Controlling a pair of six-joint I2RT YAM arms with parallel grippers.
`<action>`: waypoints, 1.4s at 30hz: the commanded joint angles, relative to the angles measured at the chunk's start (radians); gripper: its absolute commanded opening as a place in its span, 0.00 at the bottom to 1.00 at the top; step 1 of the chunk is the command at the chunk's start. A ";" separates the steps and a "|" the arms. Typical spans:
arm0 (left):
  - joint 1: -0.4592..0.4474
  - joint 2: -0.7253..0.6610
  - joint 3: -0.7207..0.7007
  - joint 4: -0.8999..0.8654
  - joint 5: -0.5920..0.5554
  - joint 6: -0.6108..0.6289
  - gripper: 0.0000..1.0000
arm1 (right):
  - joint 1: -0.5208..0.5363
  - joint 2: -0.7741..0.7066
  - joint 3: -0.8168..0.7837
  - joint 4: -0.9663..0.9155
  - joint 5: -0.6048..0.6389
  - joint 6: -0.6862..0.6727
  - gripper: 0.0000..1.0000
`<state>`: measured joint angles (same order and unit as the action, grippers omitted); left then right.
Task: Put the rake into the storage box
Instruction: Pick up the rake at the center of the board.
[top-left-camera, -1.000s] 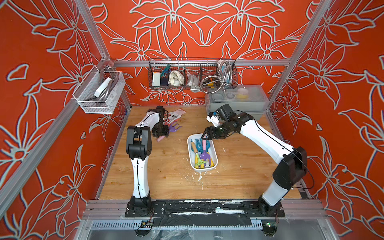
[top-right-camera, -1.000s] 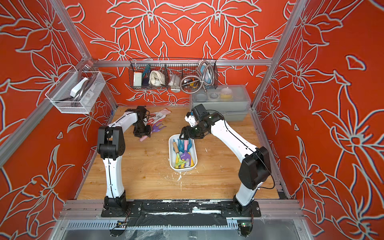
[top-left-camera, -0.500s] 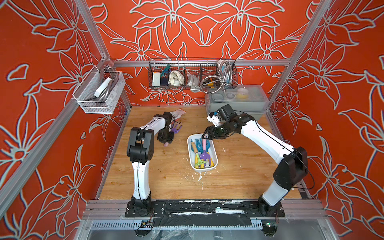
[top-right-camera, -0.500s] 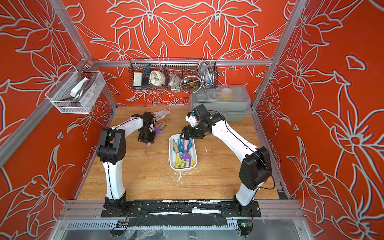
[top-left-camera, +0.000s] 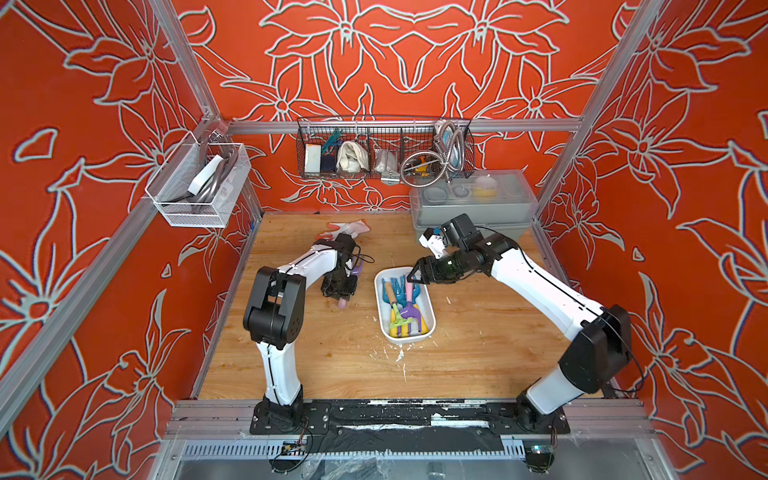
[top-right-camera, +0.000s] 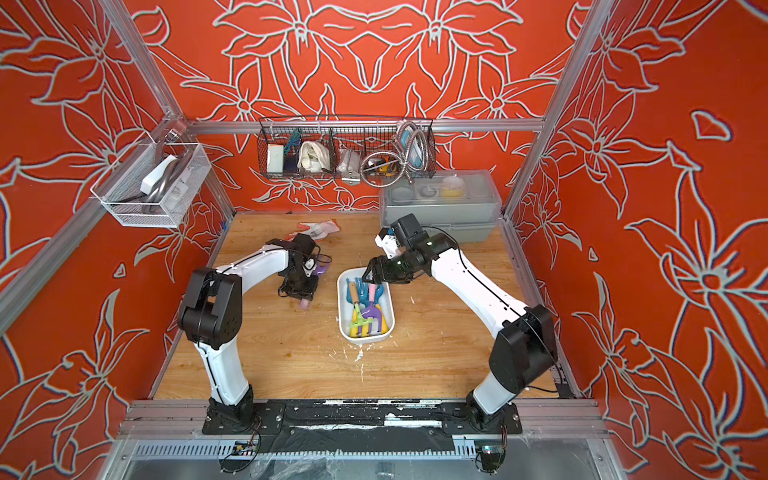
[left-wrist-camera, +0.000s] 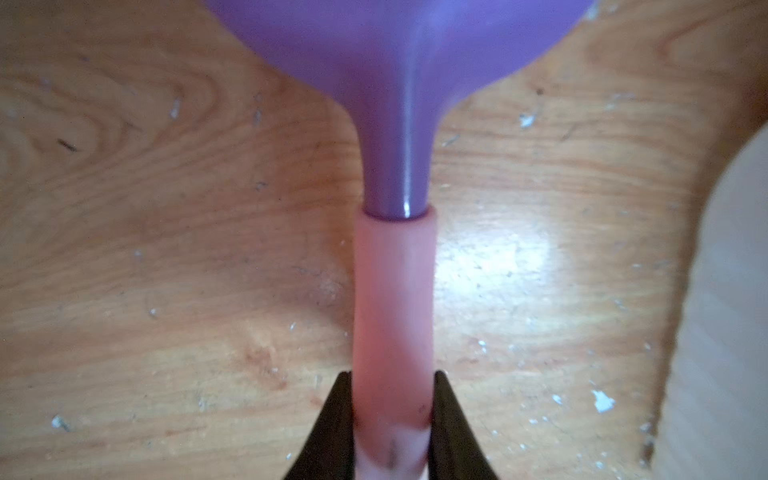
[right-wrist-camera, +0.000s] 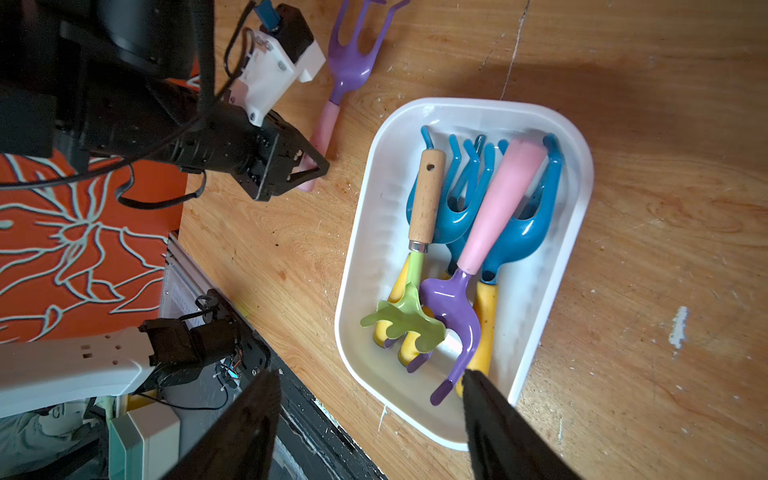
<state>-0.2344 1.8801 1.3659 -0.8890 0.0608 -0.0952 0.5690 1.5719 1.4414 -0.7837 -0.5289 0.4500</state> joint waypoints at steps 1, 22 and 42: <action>-0.016 -0.086 0.015 -0.039 0.036 -0.020 0.00 | -0.006 -0.062 -0.040 0.011 0.029 0.020 0.70; -0.054 -0.361 -0.028 -0.083 0.171 -0.129 0.00 | -0.008 -0.239 -0.134 -0.005 0.100 0.062 0.71; -0.056 -0.427 0.048 -0.084 0.438 -0.187 0.00 | -0.014 -0.242 -0.108 0.134 -0.033 0.203 0.79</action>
<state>-0.2836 1.4929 1.3773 -0.9695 0.4236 -0.2634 0.5632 1.3464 1.3190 -0.7090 -0.5102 0.6052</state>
